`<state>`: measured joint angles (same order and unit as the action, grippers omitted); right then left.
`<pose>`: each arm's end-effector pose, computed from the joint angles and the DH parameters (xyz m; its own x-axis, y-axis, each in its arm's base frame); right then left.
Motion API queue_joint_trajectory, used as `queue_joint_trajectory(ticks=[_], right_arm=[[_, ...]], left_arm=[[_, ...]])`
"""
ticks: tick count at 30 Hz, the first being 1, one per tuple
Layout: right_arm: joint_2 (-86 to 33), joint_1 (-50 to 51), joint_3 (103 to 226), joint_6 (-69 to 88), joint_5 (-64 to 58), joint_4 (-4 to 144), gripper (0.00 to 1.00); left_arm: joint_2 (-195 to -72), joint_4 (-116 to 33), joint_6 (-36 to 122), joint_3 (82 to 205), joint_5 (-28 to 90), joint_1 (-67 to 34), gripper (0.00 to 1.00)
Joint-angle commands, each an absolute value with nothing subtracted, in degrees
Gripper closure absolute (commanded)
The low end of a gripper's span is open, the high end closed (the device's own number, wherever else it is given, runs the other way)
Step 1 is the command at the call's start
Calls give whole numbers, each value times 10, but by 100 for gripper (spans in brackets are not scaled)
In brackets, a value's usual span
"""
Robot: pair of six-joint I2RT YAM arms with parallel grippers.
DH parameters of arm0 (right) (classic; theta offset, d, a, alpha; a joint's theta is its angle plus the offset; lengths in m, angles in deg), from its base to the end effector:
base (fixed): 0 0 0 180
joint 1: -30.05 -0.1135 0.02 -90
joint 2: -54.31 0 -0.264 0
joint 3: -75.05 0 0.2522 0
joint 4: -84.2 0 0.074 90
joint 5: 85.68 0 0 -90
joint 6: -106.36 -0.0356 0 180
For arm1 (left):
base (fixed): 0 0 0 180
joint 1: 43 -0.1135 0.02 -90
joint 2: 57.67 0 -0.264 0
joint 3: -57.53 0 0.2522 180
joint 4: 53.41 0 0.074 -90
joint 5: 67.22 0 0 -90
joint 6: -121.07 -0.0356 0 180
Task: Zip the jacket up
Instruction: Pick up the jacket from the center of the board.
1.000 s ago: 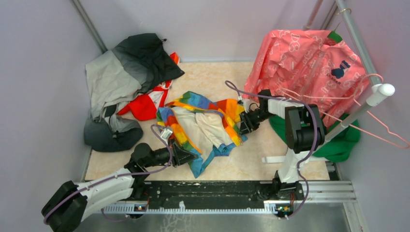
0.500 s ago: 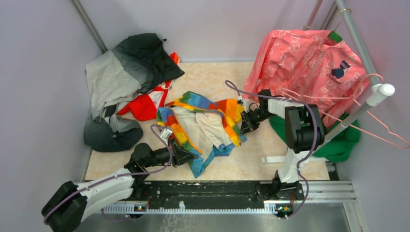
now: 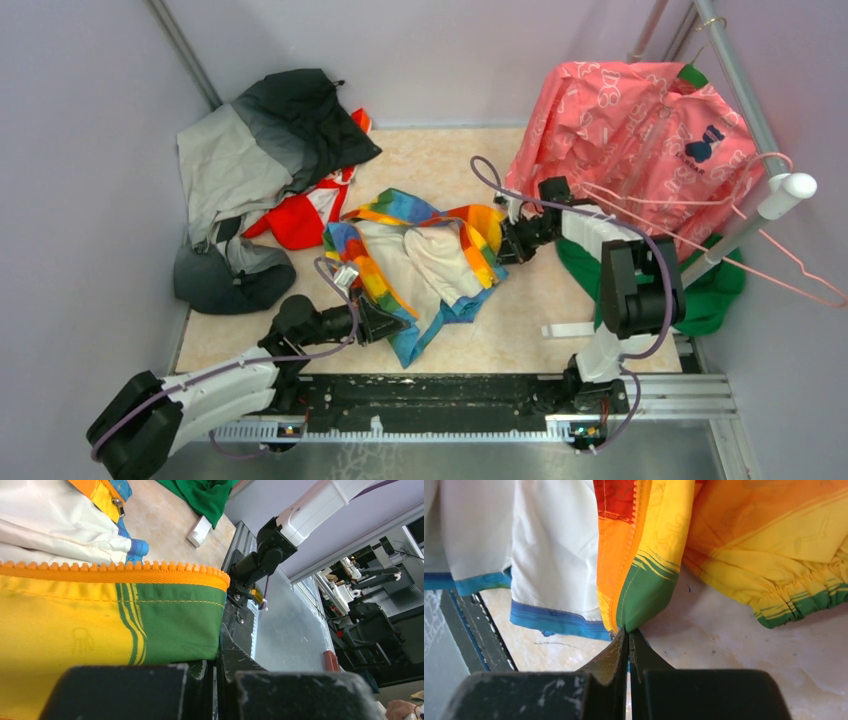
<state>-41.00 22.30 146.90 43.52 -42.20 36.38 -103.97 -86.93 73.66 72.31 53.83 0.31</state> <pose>0.3011 0.0670 0.1827 -0.6873 -0.4105 -0.5993 -0.7162 0.5204 0.4649 0.1017 -0.1211 0.1762 -0.6328 -0.2002 -0.7479 0.7260 0.1824 -0.6631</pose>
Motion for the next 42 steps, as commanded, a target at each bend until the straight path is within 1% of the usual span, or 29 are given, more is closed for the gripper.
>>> queue_joint_trajectory(ticks=[1,6,8,11,21,25,30,32,35,37,42], right_arm=[[-418,214,1466,405,-379,411,100],[-448,213,1473,399,-371,402,100],[-457,213,1476,403,-372,396,98],[-465,213,1481,410,-374,386,91],[-483,214,1482,429,-366,374,65],[-494,214,1484,435,-375,369,60],[-513,214,1488,442,-388,359,59],[-519,215,1493,443,-398,352,62],[-519,221,1497,446,-433,340,68],[-522,221,1497,449,-449,332,69],[-536,222,1501,453,-460,318,68]], left_arm=[[-1054,-888,729,705,538,2,100],[-1071,-900,730,707,540,2,100],[-1075,-904,732,708,540,2,100],[-1078,-906,732,708,541,2,100],[-1073,-903,731,707,544,2,100],[-1062,-898,732,703,543,2,100],[-1044,-889,732,697,538,2,100],[-1040,-887,732,696,538,2,100],[-1035,-884,732,695,537,2,100],[-1034,-884,732,694,536,2,100],[-1036,-884,732,695,537,2,100]])
